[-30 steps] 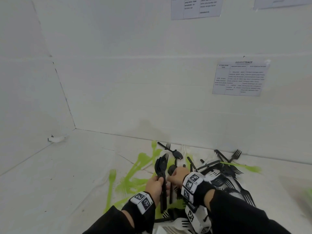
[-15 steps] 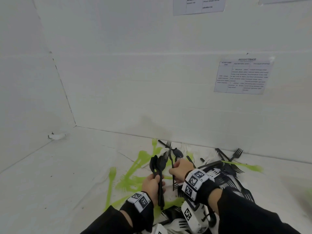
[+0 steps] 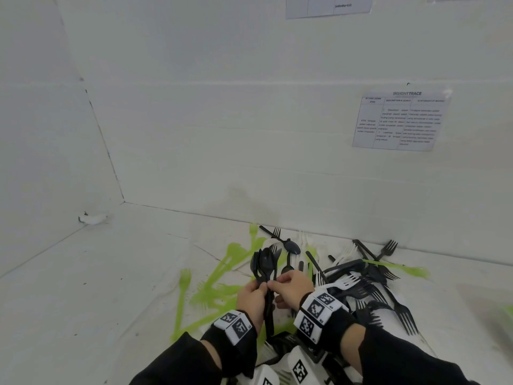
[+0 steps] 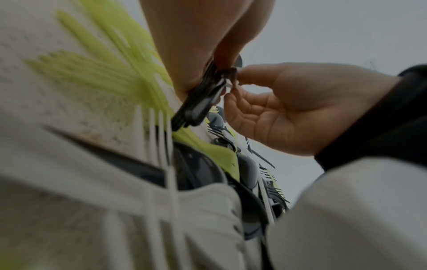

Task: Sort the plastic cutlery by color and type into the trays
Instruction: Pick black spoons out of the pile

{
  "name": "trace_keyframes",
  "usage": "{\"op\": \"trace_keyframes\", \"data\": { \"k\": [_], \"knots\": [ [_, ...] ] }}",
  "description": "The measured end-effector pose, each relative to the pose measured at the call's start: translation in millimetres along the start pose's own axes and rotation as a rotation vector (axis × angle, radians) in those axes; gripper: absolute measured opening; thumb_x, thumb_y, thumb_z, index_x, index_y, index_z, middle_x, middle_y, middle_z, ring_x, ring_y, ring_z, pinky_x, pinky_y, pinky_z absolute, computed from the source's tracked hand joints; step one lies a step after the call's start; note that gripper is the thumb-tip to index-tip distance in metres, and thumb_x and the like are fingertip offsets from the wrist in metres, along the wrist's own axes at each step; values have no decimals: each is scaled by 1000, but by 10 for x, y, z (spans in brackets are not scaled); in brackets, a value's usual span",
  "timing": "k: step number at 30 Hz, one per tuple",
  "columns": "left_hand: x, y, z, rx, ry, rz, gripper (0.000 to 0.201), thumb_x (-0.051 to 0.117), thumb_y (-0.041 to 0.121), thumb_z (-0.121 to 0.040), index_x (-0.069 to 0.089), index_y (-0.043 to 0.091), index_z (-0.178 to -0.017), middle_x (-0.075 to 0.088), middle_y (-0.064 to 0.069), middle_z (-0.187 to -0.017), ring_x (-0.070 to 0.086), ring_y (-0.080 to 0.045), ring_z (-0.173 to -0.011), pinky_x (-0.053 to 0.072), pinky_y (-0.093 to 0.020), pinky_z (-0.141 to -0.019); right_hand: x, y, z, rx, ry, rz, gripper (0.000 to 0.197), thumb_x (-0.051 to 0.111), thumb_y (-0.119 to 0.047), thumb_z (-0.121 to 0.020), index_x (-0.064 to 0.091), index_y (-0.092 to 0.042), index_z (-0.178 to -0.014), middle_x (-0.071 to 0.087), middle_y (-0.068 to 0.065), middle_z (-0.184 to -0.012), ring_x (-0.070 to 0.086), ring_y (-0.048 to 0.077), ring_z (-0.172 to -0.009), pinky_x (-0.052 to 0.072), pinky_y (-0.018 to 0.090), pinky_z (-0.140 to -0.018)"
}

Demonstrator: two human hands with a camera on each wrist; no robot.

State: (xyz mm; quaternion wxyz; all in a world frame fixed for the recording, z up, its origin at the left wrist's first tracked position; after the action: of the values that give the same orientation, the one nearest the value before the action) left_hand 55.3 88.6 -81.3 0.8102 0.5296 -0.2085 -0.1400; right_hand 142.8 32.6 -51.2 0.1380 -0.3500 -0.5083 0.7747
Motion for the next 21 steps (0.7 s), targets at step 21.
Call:
{"op": "trace_keyframes", "data": {
  "k": [21],
  "knots": [
    [40, -15, 71, -199, -166, 199, 37, 29, 20, -102, 53, -1, -120, 63, -17, -104, 59, -24, -81, 50, -33, -59, 39, -14, 118, -102, -83, 150, 22, 75, -22, -72, 55, -28, -64, 64, 1, -79, 68, 25, -86, 56, 40, -81]
  ]
}}
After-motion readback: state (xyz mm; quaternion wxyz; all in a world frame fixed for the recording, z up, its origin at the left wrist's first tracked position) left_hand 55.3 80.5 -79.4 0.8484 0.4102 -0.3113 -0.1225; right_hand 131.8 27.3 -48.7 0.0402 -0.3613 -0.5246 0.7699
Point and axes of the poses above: each hand's wrist, its own z-axis away from the middle knuckle, its own x-axis out of the palm, y = z × x, the point moved 3 cm from there along -z, towards the middle knuckle
